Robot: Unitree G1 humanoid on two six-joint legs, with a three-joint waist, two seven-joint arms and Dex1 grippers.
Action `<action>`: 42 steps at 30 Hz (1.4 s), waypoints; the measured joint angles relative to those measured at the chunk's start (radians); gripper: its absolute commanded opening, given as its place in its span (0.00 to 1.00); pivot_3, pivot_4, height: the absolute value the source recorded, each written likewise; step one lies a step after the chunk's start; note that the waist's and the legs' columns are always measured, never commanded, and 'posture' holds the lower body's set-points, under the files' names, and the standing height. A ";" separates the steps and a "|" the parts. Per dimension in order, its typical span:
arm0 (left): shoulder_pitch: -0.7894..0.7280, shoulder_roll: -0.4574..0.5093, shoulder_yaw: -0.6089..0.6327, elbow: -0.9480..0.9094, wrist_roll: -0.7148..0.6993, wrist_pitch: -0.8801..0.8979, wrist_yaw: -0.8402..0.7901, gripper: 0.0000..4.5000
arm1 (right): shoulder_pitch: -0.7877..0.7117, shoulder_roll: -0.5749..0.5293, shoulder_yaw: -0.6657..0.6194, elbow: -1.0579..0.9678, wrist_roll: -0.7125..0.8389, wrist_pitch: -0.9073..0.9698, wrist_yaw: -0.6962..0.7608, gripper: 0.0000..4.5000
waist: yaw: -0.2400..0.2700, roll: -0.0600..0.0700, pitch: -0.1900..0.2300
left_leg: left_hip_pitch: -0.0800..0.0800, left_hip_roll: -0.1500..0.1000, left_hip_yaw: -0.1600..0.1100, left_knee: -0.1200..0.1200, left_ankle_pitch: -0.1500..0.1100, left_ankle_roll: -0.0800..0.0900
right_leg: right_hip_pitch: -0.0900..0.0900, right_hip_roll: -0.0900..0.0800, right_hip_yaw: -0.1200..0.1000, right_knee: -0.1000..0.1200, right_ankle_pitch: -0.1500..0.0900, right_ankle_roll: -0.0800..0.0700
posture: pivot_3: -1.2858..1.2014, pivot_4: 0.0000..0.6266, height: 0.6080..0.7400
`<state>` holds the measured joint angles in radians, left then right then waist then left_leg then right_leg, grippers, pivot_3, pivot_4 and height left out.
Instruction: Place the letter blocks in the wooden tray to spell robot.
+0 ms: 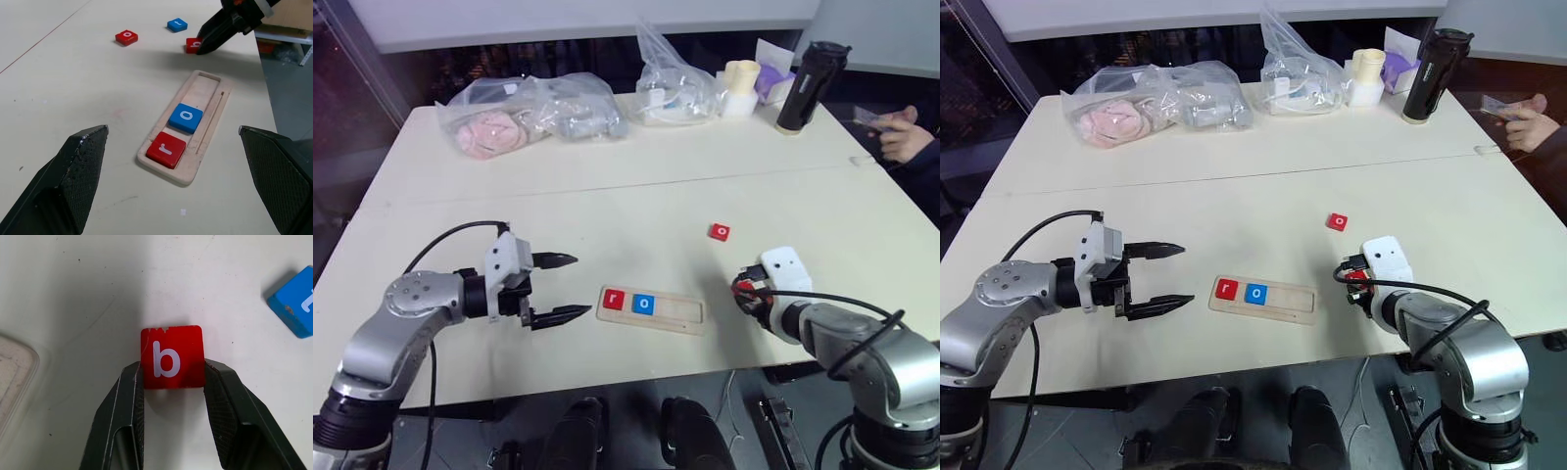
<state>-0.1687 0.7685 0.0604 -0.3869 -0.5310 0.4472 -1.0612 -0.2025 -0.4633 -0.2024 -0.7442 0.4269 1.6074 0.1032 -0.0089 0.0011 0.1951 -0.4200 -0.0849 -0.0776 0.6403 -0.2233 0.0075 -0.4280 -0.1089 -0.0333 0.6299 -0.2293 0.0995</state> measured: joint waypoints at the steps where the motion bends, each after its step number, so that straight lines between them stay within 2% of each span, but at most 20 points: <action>1: -0.003 0.000 0.000 0.002 0.001 -0.002 0.000 1.00 | 0.001 0.002 0.000 0.000 0.000 0.000 -0.003 0.58 | 0.000 0.000 0.000 | 0.000 0.000 0.000 0.000 0.000 0.000 | 0.000 0.000 0.000 0.000 0.000 0.000 | 0.52 0.24 1.00; 3: -0.004 0.001 -0.002 0.005 0.009 -0.004 -0.001 1.00 | 0.000 -0.010 -0.003 0.001 0.002 0.000 0.001 0.82 | 0.000 0.000 0.000 | 0.000 0.000 0.000 0.000 0.000 0.000 | 0.000 0.000 0.000 0.000 0.000 0.000 | 0.52 0.24 1.00; 4: -0.006 0.001 -0.007 0.009 0.013 -0.004 -0.001 1.00 | -0.004 -0.056 0.001 0.005 0.020 0.000 0.033 0.94 | 0.000 0.000 0.000 | 0.000 0.000 0.000 0.000 0.000 0.000 | 0.000 0.000 0.000 0.000 0.000 0.000 | 0.52 0.24 1.00; 5: -0.007 0.001 -0.007 0.014 0.017 -0.004 -0.001 1.00 | -0.011 -0.098 0.002 0.006 0.039 0.000 0.067 0.99 | 0.000 0.000 0.000 | 0.000 0.000 0.000 0.000 0.000 0.000 | 0.000 0.001 0.000 0.000 0.000 0.000 | 0.52 0.24 1.00; 7: -0.016 0.000 -0.010 0.024 0.022 -0.004 -0.001 1.00 | -0.036 -0.197 0.009 0.009 0.085 -0.010 0.163 0.99 | 0.000 0.000 0.001 | 0.000 0.000 0.000 0.001 0.000 0.000 | 0.001 0.001 0.000 -0.001 -0.001 -0.001 | 0.52 0.24 1.00; 9: -0.033 -0.002 -0.013 0.026 0.026 -0.008 -0.001 1.00 | -0.028 -0.380 0.053 0.014 0.130 -0.105 0.324 0.99 | 0.002 0.001 0.001 | -0.001 0.001 0.000 0.002 -0.001 0.001 | 0.001 0.001 -0.002 -0.002 -0.001 -0.001 | 0.52 0.24 1.00; 11: -0.036 -0.003 -0.016 0.033 0.031 -0.018 0.000 1.00 | -0.019 -0.491 0.066 0.030 0.141 -0.225 0.447 0.99 | 0.002 0.000 0.001 | -0.001 0.001 0.000 0.003 -0.002 0.002 | 0.002 0.001 -0.002 -0.002 -0.001 0.000 | 0.52 0.24 1.00; 13: -0.036 -0.008 -0.019 0.035 0.034 -0.022 0.000 1.00 | 0.000 -0.584 0.103 0.128 0.103 -0.499 0.637 0.99 | 0.001 -0.001 0.002 | -0.002 0.002 0.001 0.005 -0.002 0.003 | 0.003 0.001 -0.003 -0.003 0.000 0.001 | 0.52 0.24 1.00; 14: -0.036 -0.009 -0.021 0.035 0.035 -0.023 0.000 1.00 | 0.001 -0.608 0.113 0.165 0.081 -0.583 0.689 0.99 | 0.000 -0.001 0.002 | -0.002 0.002 0.002 0.005 -0.002 0.003 | 0.003 0.002 -0.003 -0.004 -0.001 0.001 | 0.52 0.24 1.00; 16: -0.034 -0.010 -0.027 0.036 0.039 -0.024 0.000 1.00 | -0.009 -0.674 0.158 0.298 -0.012 -0.874 0.841 0.99 | -0.001 -0.002 0.002 | -0.002 0.002 0.003 0.006 -0.002 0.003 | 0.004 0.002 -0.003 -0.005 -0.001 0.001 | 0.52 0.24 1.00; 20: -0.030 -0.006 -0.039 0.036 0.045 -0.037 -0.006 1.00 | -0.121 -0.665 0.297 0.585 -0.178 -1.243 1.007 0.99 | -0.003 -0.003 0.002 | -0.002 0.005 0.004 0.006 -0.002 0.003 | 0.004 0.003 -0.002 -0.009 0.001 -0.004 | 0.52 0.24 1.00; 26: -0.031 0.006 -0.040 0.035 0.045 -0.038 -0.013 1.00 | -0.251 -0.578 0.408 0.874 -0.283 -1.526 1.177 0.99 | -0.001 -0.003 0.002 | -0.003 0.006 0.004 0.005 -0.002 0.002 | 0.002 0.006 0.000 -0.009 0.003 -0.002 | 0.52 0.24 1.00; 33: -0.032 0.016 -0.040 0.034 0.044 -0.038 -0.021 1.00 | -0.289 -0.536 0.432 0.987 -0.326 -1.601 1.254 0.99 | 0.006 -0.003 0.002 | -0.003 0.006 0.004 0.006 -0.002 0.002 | 0.002 0.006 0.001 -0.009 0.003 -0.003 | 0.52 0.24 1.00; 42: -0.032 0.019 -0.040 0.032 0.044 -0.038 -0.019 1.00 | -0.289 -0.533 0.431 1.010 -0.367 -1.604 1.274 0.99 | 0.019 -0.003 0.002 | -0.003 0.007 0.004 0.006 -0.002 0.002 | 0.002 0.006 0.001 -0.009 0.004 -0.004 | 0.52 0.24 1.00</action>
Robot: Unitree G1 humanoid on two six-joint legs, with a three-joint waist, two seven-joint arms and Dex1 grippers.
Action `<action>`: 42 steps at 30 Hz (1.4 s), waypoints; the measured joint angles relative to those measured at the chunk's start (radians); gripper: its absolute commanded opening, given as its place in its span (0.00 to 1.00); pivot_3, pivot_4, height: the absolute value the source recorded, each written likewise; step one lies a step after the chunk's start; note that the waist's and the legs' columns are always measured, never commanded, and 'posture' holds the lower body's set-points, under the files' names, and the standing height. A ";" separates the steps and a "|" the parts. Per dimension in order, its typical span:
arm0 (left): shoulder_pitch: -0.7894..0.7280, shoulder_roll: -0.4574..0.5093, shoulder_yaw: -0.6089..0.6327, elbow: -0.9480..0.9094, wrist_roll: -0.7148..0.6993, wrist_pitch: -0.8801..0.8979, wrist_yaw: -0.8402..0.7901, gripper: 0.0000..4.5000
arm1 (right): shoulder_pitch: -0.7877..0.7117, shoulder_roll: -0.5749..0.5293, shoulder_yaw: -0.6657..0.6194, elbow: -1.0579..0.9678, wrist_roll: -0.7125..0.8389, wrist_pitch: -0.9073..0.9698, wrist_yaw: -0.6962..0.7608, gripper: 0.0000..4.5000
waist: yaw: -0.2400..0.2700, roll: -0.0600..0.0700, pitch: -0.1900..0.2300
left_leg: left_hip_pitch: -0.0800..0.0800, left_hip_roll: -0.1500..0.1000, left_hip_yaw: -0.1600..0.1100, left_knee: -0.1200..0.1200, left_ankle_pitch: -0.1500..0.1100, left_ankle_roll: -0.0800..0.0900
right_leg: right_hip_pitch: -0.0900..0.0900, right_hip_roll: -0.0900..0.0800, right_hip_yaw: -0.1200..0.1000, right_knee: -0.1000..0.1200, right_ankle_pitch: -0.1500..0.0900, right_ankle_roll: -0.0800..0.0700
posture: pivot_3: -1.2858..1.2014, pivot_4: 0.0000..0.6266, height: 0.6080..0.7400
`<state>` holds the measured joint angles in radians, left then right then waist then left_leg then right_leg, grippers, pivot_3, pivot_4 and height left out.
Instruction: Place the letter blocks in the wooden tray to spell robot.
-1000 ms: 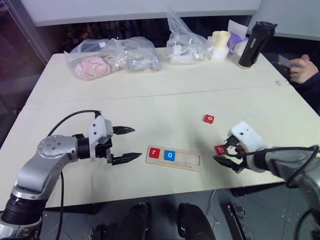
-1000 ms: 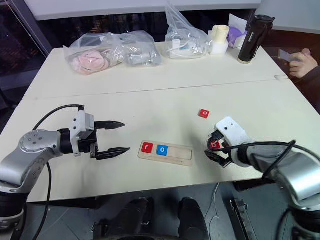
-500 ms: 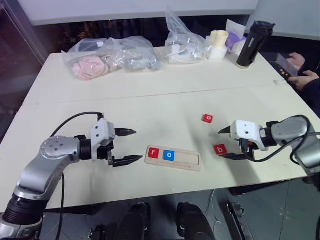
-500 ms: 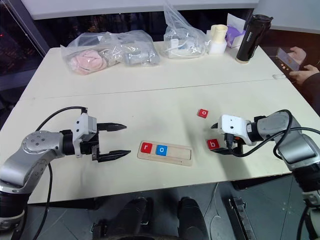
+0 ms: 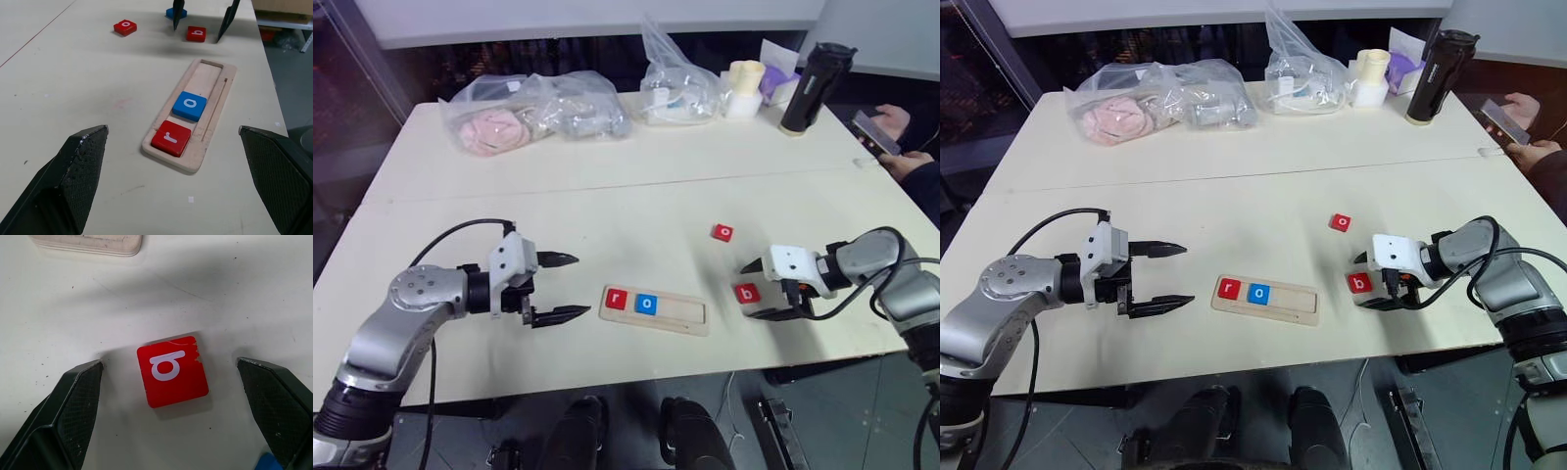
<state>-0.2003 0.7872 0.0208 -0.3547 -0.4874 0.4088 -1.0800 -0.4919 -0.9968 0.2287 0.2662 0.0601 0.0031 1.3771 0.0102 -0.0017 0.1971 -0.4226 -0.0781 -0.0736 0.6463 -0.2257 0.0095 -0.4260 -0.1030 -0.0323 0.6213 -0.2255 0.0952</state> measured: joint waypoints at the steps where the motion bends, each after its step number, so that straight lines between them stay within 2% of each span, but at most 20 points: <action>1: 0.000 0.000 0.000 0.000 0.000 0.000 0.001 1.00 | 0.000 0.000 -0.001 0.000 0.000 0.003 0.002 0.99 | 0.001 0.000 0.000 | 0.000 0.000 0.000 0.000 0.000 0.000 | 0.000 0.000 0.000 0.000 0.000 0.000 | 0.52 0.24 1.00; 4: 0.000 0.000 0.000 0.000 0.001 0.000 0.003 1.00 | 0.000 0.010 -0.005 0.000 0.003 0.033 0.008 0.80 | 0.002 0.000 0.000 | 0.000 0.000 0.000 0.000 0.000 0.000 | 0.000 0.000 0.000 0.000 0.000 -0.001 | 0.52 0.24 1.00; 8: -0.002 0.000 0.000 0.000 0.006 -0.001 0.009 1.00 | 0.000 0.027 -0.005 -0.005 0.004 0.063 0.013 0.36 | -0.001 0.000 0.000 | 0.001 0.001 0.001 0.000 0.000 0.000 | 0.000 0.001 0.000 0.000 0.001 -0.002 | 0.52 0.24 1.00; 9: -0.002 -0.001 0.000 0.000 0.008 -0.001 0.011 1.00 | 0.000 0.029 -0.007 -0.009 0.005 0.075 0.014 0.27 | 0.000 0.000 0.000 | 0.001 0.002 0.001 0.001 0.000 0.000 | 0.001 0.001 0.000 0.000 0.002 -0.002 | 0.52 0.24 1.00; 13: -0.002 -0.002 0.000 0.000 0.017 -0.003 0.015 1.00 | 0.000 0.038 -0.012 -0.045 0.026 0.162 0.007 0.25 | 0.001 0.000 0.000 | 0.001 0.002 0.001 0.001 0.000 -0.001 | 0.000 0.001 0.000 0.001 0.002 -0.003 | 0.52 0.24 1.00; 17: -0.003 -0.007 -0.001 0.000 0.019 -0.003 0.018 1.00 | -0.007 0.077 -0.040 -0.209 0.098 0.336 -0.024 0.25 | 0.001 0.000 0.000 | 0.001 0.003 0.002 0.000 0.000 -0.001 | -0.001 0.001 0.001 0.002 0.002 -0.002 | 0.52 0.24 1.00; 24: -0.001 -0.010 -0.001 0.000 0.020 -0.004 0.029 1.00 | -0.013 0.148 -0.043 -0.507 0.144 0.654 -0.187 0.25 | 0.006 0.000 0.000 | -0.001 0.002 0.001 0.001 0.000 -0.001 | -0.002 0.000 0.001 0.001 0.002 -0.003 | 0.52 0.24 1.00; 29: 0.000 -0.013 -0.001 -0.002 0.021 -0.004 0.041 1.00 | 0.017 0.182 -0.004 -0.629 0.163 0.837 -0.278 0.25 | 0.004 0.000 0.000 | -0.001 0.002 0.001 0.001 0.000 -0.001 | -0.002 0.000 0.001 0.001 0.002 -0.003 | 0.52 0.24 1.00; 42: 0.000 -0.023 -0.005 -0.002 0.021 -0.004 0.049 1.00 | -0.008 0.238 0.124 -0.681 0.170 0.952 -0.389 0.25 | 0.003 0.000 0.000 | -0.001 0.002 0.002 0.001 0.001 -0.001 | -0.002 0.001 0.001 0.001 0.002 -0.002 | 0.52 0.24 1.00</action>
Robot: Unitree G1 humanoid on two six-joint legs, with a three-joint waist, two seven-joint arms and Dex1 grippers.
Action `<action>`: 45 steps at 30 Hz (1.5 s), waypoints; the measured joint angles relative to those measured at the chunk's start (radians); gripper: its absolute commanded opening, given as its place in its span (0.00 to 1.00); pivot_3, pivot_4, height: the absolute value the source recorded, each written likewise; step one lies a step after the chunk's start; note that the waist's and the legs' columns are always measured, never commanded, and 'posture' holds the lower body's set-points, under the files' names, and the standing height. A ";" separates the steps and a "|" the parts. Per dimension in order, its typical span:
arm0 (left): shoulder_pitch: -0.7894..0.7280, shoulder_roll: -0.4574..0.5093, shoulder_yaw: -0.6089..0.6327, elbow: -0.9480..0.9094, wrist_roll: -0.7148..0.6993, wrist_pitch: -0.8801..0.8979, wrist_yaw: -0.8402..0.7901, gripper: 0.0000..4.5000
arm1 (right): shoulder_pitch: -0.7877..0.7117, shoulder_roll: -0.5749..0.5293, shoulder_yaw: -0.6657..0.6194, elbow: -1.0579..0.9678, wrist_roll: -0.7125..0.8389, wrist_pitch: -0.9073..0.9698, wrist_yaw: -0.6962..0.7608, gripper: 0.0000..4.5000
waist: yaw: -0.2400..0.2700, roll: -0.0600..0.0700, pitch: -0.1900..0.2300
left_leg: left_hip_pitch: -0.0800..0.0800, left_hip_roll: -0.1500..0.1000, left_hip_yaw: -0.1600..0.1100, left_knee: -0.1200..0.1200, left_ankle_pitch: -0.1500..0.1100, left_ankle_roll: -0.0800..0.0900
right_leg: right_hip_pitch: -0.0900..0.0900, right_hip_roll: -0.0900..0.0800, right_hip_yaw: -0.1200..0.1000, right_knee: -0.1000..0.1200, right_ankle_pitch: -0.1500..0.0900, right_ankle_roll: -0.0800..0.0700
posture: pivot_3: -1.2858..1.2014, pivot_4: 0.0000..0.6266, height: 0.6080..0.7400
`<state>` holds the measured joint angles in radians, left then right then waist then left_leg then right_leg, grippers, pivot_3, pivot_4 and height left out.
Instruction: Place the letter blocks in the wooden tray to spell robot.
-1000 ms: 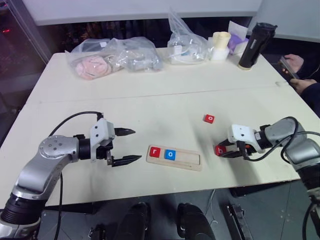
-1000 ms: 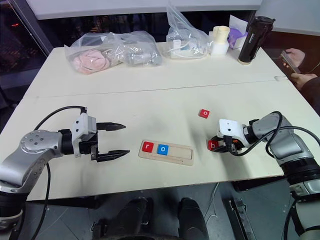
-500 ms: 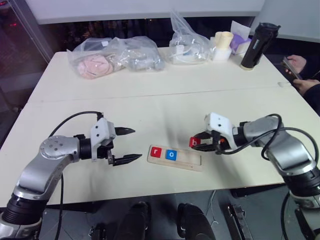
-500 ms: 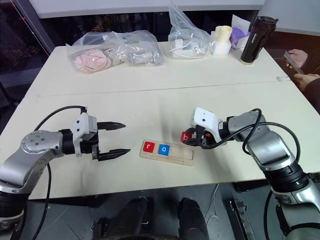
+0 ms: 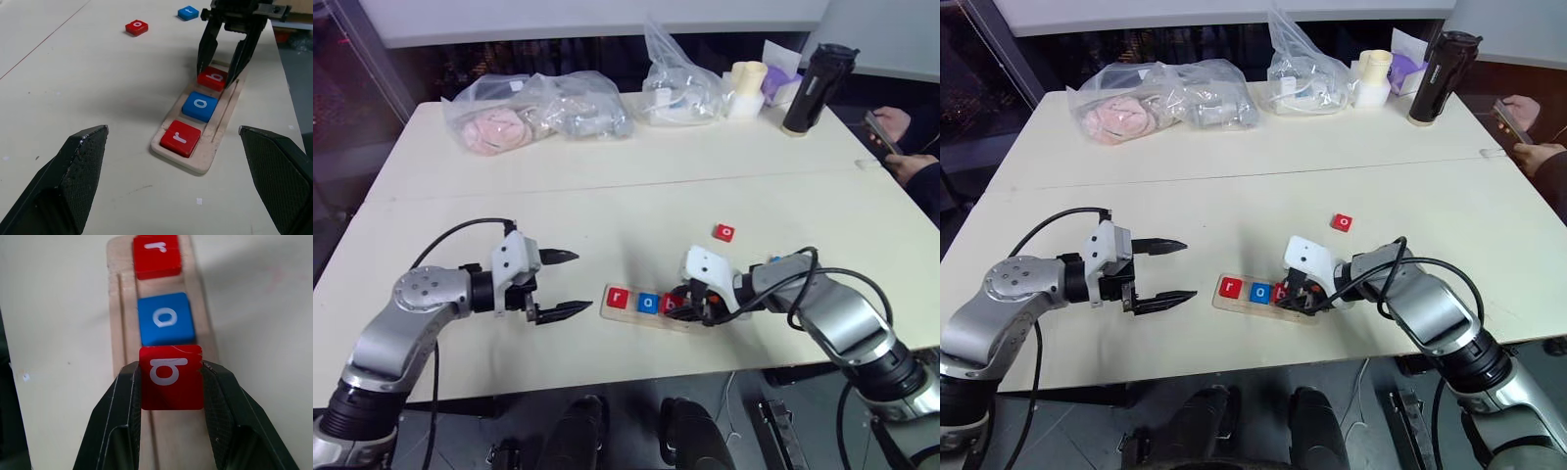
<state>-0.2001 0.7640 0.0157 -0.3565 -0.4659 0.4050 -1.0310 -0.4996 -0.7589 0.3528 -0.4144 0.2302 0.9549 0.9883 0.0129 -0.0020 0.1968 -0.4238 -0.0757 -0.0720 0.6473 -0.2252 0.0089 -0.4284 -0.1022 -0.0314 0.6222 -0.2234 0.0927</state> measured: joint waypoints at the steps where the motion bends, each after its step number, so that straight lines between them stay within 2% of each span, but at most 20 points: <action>1: 0.000 0.000 0.000 0.000 0.000 0.000 0.001 1.00 | -0.007 0.002 0.005 0.006 0.000 0.000 -0.004 0.25 | 0.000 0.000 0.000 | 0.000 0.000 0.000 0.000 0.000 0.000 | 0.000 0.000 0.000 0.000 0.000 0.000 | 0.52 0.24 1.00; 8: 0.010 0.000 0.000 -0.014 0.000 0.000 0.013 1.00 | -0.028 0.012 0.047 0.036 -0.012 -0.008 -0.020 0.25 | 0.000 0.000 0.000 | 0.000 0.000 0.000 0.000 0.000 0.000 | 0.000 0.000 0.000 0.000 0.000 0.000 | 0.52 0.24 1.00; 28: 0.030 -0.009 0.000 -0.021 0.000 0.000 0.036 1.00 | -0.029 -0.027 0.053 0.034 -0.010 -0.013 0.009 0.25 | 0.000 0.000 0.000 | 0.000 0.000 0.000 0.000 0.000 0.000 | 0.000 0.001 0.000 0.000 0.000 0.000 | 0.52 0.24 1.00; 45: 0.039 -0.013 0.000 -0.045 0.000 0.001 0.054 1.00 | -0.060 0.001 0.096 0.055 -0.017 -0.031 0.010 0.25 | -0.001 -0.001 0.000 | 0.000 0.000 0.000 0.000 0.000 0.000 | 0.000 0.001 0.000 0.001 0.000 0.000 | 0.52 0.24 1.00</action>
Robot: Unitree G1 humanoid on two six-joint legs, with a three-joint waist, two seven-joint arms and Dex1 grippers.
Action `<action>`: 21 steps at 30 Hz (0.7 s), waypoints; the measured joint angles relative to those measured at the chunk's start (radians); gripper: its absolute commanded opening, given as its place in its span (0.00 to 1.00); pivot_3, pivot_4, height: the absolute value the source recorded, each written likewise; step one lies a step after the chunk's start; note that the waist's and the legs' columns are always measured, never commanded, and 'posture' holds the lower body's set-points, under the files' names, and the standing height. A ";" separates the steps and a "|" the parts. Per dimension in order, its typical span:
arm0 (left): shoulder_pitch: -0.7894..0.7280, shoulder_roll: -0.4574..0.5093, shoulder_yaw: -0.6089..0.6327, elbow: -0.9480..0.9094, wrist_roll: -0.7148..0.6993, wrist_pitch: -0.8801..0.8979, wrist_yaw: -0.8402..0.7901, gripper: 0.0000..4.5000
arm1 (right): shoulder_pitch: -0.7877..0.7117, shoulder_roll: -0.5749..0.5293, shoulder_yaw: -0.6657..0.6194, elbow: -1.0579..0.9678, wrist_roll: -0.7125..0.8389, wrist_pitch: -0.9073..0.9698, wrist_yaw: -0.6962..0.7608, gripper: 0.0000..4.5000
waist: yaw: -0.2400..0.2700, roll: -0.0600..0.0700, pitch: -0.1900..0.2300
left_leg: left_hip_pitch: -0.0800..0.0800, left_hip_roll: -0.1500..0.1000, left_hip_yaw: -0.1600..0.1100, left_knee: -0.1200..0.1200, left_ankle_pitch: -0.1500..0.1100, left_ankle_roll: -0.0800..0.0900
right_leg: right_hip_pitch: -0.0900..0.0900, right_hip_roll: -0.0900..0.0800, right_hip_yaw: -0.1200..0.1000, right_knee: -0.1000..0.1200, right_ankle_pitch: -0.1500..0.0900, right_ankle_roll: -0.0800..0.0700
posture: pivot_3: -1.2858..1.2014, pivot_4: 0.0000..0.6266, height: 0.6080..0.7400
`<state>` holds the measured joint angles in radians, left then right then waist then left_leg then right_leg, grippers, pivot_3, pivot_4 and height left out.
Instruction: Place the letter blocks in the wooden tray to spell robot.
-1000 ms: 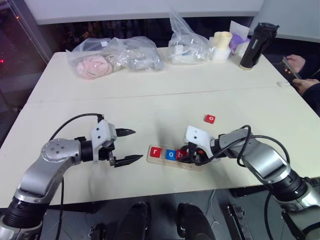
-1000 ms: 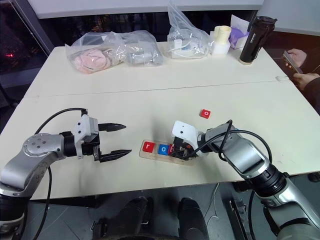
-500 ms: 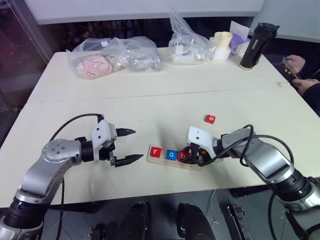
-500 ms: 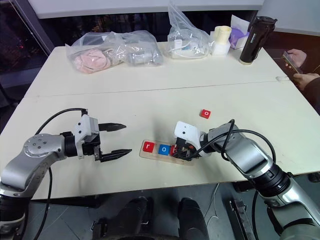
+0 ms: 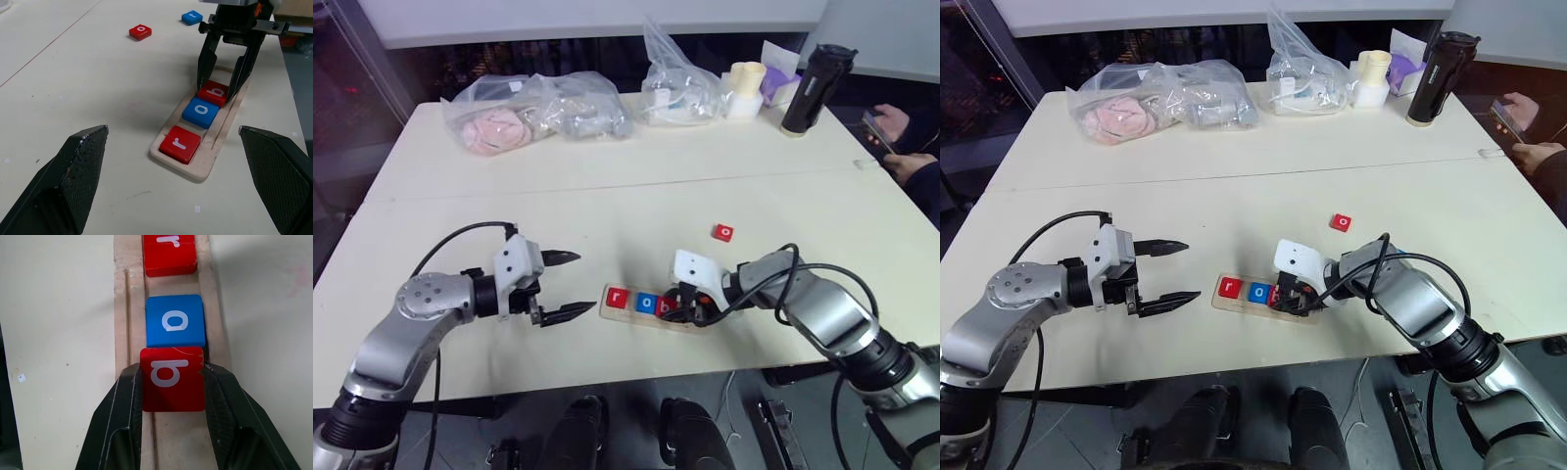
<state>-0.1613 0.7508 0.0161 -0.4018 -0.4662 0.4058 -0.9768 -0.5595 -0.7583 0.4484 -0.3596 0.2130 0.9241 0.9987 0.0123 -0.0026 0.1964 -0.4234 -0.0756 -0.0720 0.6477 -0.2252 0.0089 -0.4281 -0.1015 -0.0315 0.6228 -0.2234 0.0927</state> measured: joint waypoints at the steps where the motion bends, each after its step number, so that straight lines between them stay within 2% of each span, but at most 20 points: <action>1: 0.002 0.000 0.000 -0.002 0.000 0.000 0.002 1.00 | -0.002 0.002 0.001 0.002 0.000 0.000 0.001 0.25 | 0.000 0.000 0.000 | 0.000 0.000 0.000 0.000 0.000 0.000 | 0.000 0.000 0.000 0.000 0.000 0.000 | 0.52 0.24 1.00; 21: 0.026 0.000 0.001 -0.015 -0.002 0.004 0.024 1.00 | -0.031 0.040 0.024 0.031 -0.013 -0.013 0.003 0.25 | 0.000 0.000 0.000 | 0.000 0.000 0.000 0.000 0.000 0.000 | 0.000 0.001 0.000 0.000 0.000 0.000 | 0.52 0.24 1.00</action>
<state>-0.1358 0.7508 0.0167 -0.4166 -0.4684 0.4099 -0.9528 -0.5907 -0.7183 0.4727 -0.3284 0.1999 0.9110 1.0021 0.0127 -0.0026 0.1964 -0.4233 -0.0756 -0.0720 0.6477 -0.2252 0.0089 -0.4281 -0.1006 -0.0315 0.6230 -0.2234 0.0927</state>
